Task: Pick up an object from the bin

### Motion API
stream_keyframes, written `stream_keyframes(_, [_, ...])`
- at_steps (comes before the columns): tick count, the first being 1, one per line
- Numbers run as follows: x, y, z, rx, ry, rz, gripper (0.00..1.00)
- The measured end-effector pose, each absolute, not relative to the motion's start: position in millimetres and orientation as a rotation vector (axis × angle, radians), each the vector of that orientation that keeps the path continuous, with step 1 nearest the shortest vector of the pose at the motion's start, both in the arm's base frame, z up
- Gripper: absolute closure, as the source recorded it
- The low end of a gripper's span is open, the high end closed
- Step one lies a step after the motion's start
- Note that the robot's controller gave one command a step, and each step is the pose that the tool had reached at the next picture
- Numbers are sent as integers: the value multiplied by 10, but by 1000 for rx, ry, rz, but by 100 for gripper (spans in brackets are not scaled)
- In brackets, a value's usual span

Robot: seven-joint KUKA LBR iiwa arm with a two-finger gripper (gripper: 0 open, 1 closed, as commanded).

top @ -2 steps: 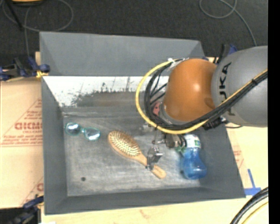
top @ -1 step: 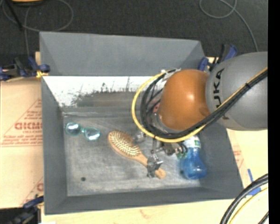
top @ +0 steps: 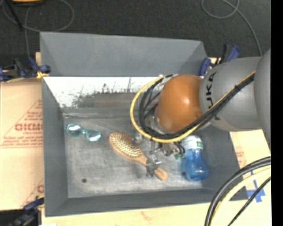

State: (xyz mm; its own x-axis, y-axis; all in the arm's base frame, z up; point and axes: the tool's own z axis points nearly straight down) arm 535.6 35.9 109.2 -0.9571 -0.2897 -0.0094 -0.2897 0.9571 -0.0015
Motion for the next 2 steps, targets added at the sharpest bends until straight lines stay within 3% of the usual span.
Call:
stream_keyframes(1, [5361,232,811,-263,3104,13,0])
stream_keyframes(2, [5371,237,837,-261,3103,13,0])
